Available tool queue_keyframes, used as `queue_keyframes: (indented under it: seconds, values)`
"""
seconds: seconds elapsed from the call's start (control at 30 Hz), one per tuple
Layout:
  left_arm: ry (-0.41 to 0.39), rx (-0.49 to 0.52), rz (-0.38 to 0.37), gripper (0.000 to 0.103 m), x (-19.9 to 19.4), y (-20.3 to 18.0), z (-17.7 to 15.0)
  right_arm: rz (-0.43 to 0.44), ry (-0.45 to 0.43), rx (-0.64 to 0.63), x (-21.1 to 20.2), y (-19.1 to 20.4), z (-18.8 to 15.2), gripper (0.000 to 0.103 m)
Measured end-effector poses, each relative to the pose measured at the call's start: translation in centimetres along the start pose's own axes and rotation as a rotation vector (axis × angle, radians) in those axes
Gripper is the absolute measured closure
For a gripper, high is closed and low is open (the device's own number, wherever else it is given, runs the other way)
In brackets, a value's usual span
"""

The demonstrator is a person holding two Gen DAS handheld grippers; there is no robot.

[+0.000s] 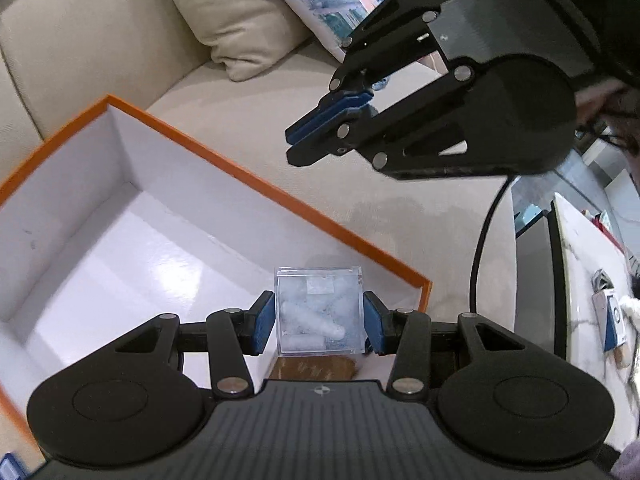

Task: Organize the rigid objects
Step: 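Open the right gripper over the box while the left gripper lowers and releases the cube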

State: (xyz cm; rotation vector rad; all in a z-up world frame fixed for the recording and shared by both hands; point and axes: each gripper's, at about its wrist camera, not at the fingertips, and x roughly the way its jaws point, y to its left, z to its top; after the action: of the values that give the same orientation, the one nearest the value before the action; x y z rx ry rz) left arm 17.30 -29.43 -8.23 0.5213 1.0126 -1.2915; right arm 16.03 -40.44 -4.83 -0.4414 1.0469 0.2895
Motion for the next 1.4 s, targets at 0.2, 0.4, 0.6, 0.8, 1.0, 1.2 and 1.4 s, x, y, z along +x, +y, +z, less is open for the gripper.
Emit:
queue_keyframes:
  seconds: [0.2,0.4,0.6,0.8,1.0,1.2,1.4]
  values:
    - [0.074,-0.022,-0.002,0.050,2.3,-0.4,0.5,0.003,-0.004,0.039,1.1,0.3,-1.1,0.096]
    - [0.108,0.018,-0.040,0.050,3.2,-0.8,0.4,0.017,-0.008,0.045,1.6,0.3,-0.7,0.096]
    - [0.123,-0.011,-0.058,0.050,3.5,-0.7,0.4,0.028,-0.001,0.041,2.4,0.7,-0.8,0.096]
    - [0.127,-0.074,-0.066,0.043,3.3,0.5,-0.2,0.030,-0.001,0.047,2.2,0.7,-0.8,0.096]
    - [0.127,-0.056,-0.078,0.059,2.2,0.3,-0.8,0.027,0.007,0.038,2.4,0.9,-0.8,0.096]
    - [0.105,-0.061,-0.078,0.085,1.6,0.5,-0.5,0.022,0.004,0.039,2.1,1.0,-0.7,0.096]
    - [0.058,-0.076,-0.029,0.100,0.9,0.8,0.8,0.025,-0.028,0.035,1.3,1.2,-0.4,0.096]
